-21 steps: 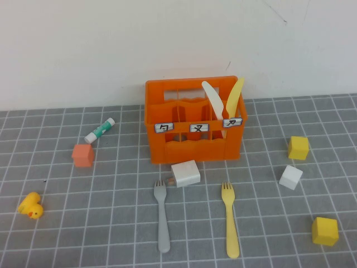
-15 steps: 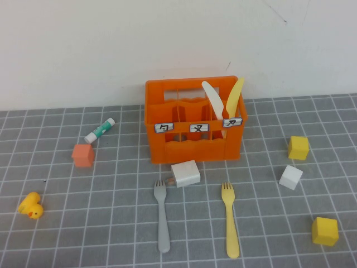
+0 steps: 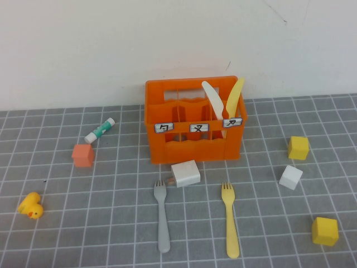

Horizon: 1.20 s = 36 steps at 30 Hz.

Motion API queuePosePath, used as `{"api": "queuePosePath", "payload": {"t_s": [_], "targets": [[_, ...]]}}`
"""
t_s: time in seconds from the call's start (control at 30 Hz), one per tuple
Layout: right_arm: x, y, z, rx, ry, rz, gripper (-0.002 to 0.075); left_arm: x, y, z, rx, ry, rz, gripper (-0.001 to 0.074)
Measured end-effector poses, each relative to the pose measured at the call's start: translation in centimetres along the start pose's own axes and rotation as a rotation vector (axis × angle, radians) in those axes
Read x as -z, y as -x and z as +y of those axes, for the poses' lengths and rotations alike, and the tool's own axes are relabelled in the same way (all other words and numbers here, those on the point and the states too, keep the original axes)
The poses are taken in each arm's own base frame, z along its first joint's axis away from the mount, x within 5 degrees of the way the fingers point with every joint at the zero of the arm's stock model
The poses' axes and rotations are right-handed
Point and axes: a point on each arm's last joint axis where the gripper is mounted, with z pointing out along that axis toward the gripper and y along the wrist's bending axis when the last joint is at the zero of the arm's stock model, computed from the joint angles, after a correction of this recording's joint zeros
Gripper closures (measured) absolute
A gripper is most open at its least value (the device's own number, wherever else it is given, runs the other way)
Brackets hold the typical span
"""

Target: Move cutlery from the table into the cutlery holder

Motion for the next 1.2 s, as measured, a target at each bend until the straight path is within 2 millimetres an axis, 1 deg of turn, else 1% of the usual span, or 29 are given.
{"api": "queuePosePath", "payload": {"t_s": [0.3,0.5,0.57,0.67,0.8,0.93,1.07,1.13,1.2], "targets": [[0.0,0.0,0.0,0.000,0.000,-0.005,0.0727,0.0,0.0,0.0,0.000,-0.001,-0.005,0.0736],[-0.1,0.5,0.0,0.000,-0.005,-0.066,0.0727,-0.1,0.5,-0.1,0.000,-0.014,-0.074,0.0736],[0.0,1.0,-0.1,0.000,-0.009,-0.127,0.0727,0.0,1.0,-0.2,0.002,-0.027,-0.146,0.0736],[0.2,2.2,-0.2,0.000,-0.020,-0.260,0.0727,0.4,2.7,-0.5,0.002,-0.060,-0.332,0.0736],[0.9,4.0,-0.3,0.001,-0.037,-0.470,0.0727,1.5,4.9,-0.9,0.002,-0.108,-0.602,0.0736],[1.8,5.4,-0.4,0.005,-0.052,-0.661,0.0727,2.9,6.4,-1.2,0.002,-0.149,-0.831,0.0736],[2.9,6.6,-0.5,-0.017,-0.063,-0.830,0.0727,4.1,7.3,-1.3,0.002,-0.179,-0.995,0.0736],[3.4,7.0,-0.7,-0.058,-0.058,-0.907,0.0727,4.5,7.5,-1.4,0.016,-0.195,-1.035,0.0736],[3.9,7.4,-0.8,-0.092,-0.053,-0.974,0.0727,4.5,7.5,-1.4,0.027,-0.203,-1.038,0.0736]]}}
